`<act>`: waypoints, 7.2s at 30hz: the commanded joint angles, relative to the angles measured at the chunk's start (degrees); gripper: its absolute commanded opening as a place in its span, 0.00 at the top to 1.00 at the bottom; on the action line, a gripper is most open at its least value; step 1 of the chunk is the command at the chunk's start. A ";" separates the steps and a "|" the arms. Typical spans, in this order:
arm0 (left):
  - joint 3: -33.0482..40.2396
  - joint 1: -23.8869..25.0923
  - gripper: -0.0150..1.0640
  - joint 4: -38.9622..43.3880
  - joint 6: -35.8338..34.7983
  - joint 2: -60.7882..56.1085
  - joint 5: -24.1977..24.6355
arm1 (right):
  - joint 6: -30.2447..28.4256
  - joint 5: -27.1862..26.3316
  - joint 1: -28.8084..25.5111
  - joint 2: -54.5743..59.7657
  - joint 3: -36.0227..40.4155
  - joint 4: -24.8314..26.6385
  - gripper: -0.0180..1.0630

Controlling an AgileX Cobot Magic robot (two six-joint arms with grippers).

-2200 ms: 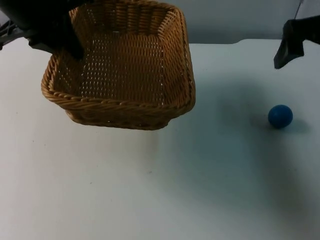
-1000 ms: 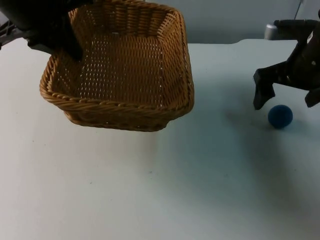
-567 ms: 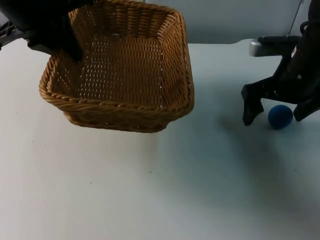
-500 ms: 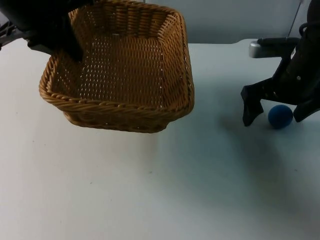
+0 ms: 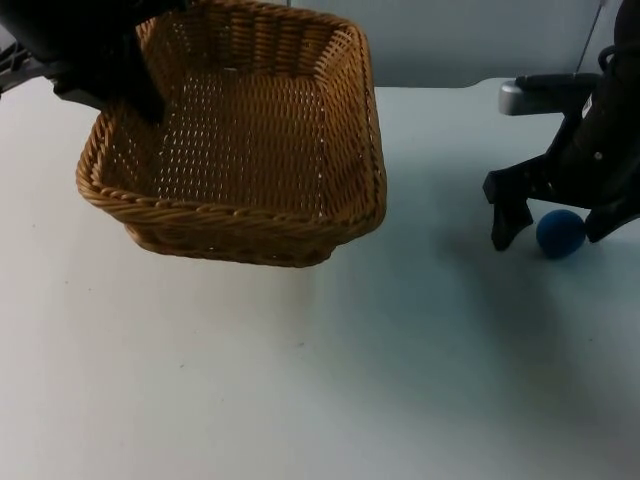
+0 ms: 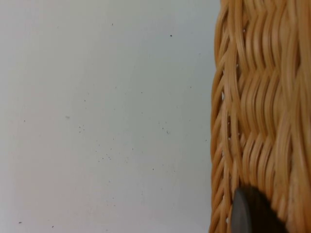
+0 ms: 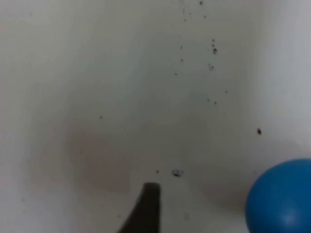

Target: Pick up the basket with the left hand and place the ball into the basket with the right hand.

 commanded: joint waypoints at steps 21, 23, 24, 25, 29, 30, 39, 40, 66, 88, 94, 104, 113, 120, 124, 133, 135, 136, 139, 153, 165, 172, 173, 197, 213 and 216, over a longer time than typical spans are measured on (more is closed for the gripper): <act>0.07 -0.25 0.99 -1.38 -0.39 -0.60 0.21 | 7.15 -0.88 -0.06 -0.10 -0.33 -6.69 0.85; 0.07 -0.25 0.99 -1.38 -0.39 -0.60 0.21 | 7.68 -0.88 -0.06 -0.10 -0.33 -6.91 0.98; 0.07 -0.25 0.99 -1.38 -0.39 -0.60 0.21 | 7.68 -0.88 -0.06 -0.10 -0.33 -6.91 0.99; 0.07 -0.25 0.99 -1.38 -0.39 -0.60 0.21 | 7.68 -0.88 -0.06 -0.10 -0.33 -6.91 0.99; 0.07 -0.25 0.99 -1.38 -0.39 -0.60 0.32 | 7.68 -0.23 -0.06 -1.37 -0.33 -6.64 0.99; 0.07 -0.25 0.99 -1.38 -0.39 -0.60 0.32 | 7.68 -0.23 -0.06 -1.37 -0.33 -6.64 0.99; 0.07 -0.25 0.99 -1.58 -0.39 -0.60 -0.05 | 7.01 1.66 0.30 -8.59 -0.33 -6.35 0.99; 0.07 -0.25 0.99 -1.82 -0.39 -0.60 -0.06 | 7.05 1.78 0.62 -10.38 -0.33 -6.35 0.99; 0.07 -0.25 0.99 -4.42 2.67 -0.60 -0.19 | 5.97 -2.83 20.59 -24.95 -6.08 -6.68 0.99; 0.07 -0.25 0.99 -5.88 3.02 -0.60 -0.92 | -3.58 -17.95 23.38 -13.77 -6.12 2.54 0.99; 0.07 -0.25 0.99 -5.99 3.02 -0.60 -0.92 | -7.63 -17.94 24.56 -12.03 -6.12 4.60 0.99; 0.07 -0.25 0.99 -6.12 3.02 -0.60 -0.68 | -8.03 -18.09 25.14 -10.71 -6.12 4.60 0.98; 0.07 -0.25 0.99 -6.09 3.02 -0.60 -0.58 | -9.44 -14.58 25.14 -9.60 -6.12 4.75 0.46; 0.07 -0.25 0.99 -6.09 3.27 -0.60 -0.24 | -16.07 -16.63 25.14 -9.60 -6.12 10.59 0.01; 0.07 -0.25 0.99 -6.09 3.38 -0.60 -0.12 | -17.02 -17.61 25.14 -9.60 -6.12 11.77 0.01; 0.07 -0.25 0.99 -6.09 3.49 -0.60 -0.12 | -18.07 -16.23 25.14 -9.60 -6.12 11.99 0.01; 0.07 -0.25 0.99 -6.09 3.49 -0.60 -0.12 | -18.07 -15.71 25.14 -9.70 -6.12 12.12 0.01; 0.07 -0.25 0.99 -6.09 3.49 -0.60 -0.12 | -18.07 -14.99 25.14 -9.92 -6.21 12.12 0.01; 0.07 -0.25 0.99 -6.09 3.49 -0.60 -0.34 | -17.88 -13.32 25.14 -11.74 -6.21 12.12 0.01; 0.07 -0.25 0.99 -6.09 3.49 -0.60 -0.57 | -6.13 -6.43 24.77 -22.00 -6.23 0.12 0.02; 0.07 -0.25 0.99 -5.85 3.49 -0.60 0.07 | -0.77 -0.59 7.50 -22.84 -6.23 -3.14 0.02; 0.07 -0.25 0.99 -5.63 3.49 -0.60 0.07 | -1.92 2.10 -4.25 -23.29 -6.23 -2.63 0.02; 0.07 -0.25 0.99 -5.63 3.49 -0.60 0.07 | -1.92 2.11 -5.72 -23.40 -6.23 -2.63 0.02; 0.07 -0.25 0.99 -5.41 3.70 -0.60 0.07 | 4.40 -15.16 -7.48 -50.48 19.53 -6.32 0.06; 0.07 -0.25 0.99 -5.41 4.60 -0.60 0.07 | 7.51 -15.29 -7.48 -70.18 34.60 -8.27 0.06; 0.07 -0.76 0.99 -5.41 5.99 -0.21 -0.65 | 7.51 -15.70 -7.48 -70.18 34.60 -8.27 0.06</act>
